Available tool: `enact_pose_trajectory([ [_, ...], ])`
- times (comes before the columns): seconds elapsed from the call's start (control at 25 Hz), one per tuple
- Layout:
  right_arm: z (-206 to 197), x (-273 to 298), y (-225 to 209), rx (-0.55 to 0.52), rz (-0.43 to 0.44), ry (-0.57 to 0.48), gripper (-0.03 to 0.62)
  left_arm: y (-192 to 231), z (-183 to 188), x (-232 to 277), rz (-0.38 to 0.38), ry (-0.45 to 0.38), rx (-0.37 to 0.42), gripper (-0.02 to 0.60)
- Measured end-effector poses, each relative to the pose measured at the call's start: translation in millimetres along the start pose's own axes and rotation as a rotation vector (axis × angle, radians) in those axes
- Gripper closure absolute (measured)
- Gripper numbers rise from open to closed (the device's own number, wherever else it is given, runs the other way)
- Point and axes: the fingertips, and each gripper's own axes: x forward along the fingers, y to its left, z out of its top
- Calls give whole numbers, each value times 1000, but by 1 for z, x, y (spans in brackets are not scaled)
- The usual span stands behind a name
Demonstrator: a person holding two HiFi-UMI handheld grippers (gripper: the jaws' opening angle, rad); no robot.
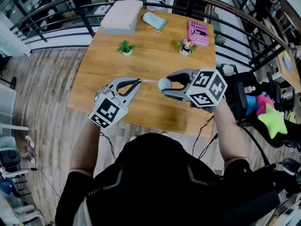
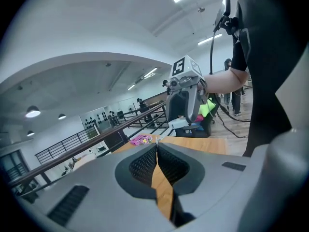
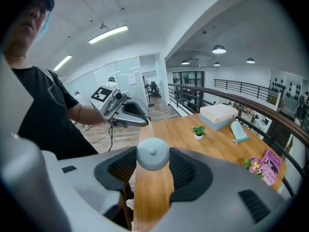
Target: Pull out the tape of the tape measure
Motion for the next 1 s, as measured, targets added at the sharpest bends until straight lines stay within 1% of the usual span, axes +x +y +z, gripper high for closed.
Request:
enact_pose_trajectory([
  [0.16,4,0,2,19,23,-32,372,5,-7,-9,3,8,-18,549],
  [0.24,5,1,3,15,25,-33,373,3,-12,-12,-2,21,-17,549],
  [0.32,4,2,4,13,29,-29,373,3,-17,-14,-1,30,-33,549],
  [0.44,-2,1,2,17,12,-13,373,10,-25,-21,20,39,-62,549],
  [0.6,-6,-4,-4,19,-10,-6,372,22,-32,-31,42,57,-49,549],
  [0.68,-9,-6,-6,17,-19,0,372,27,-33,-35,47,50,-79,549],
  [0.76,-8,-8,-6,40,-7,-21,372,31,-35,-38,48,43,-109,549],
  [0.84,-8,-7,-4,53,0,-33,372,32,-37,-40,50,39,-126,551],
  [1.0,-11,-9,-8,61,-19,-26,372,40,-42,-44,73,38,-157,551],
])
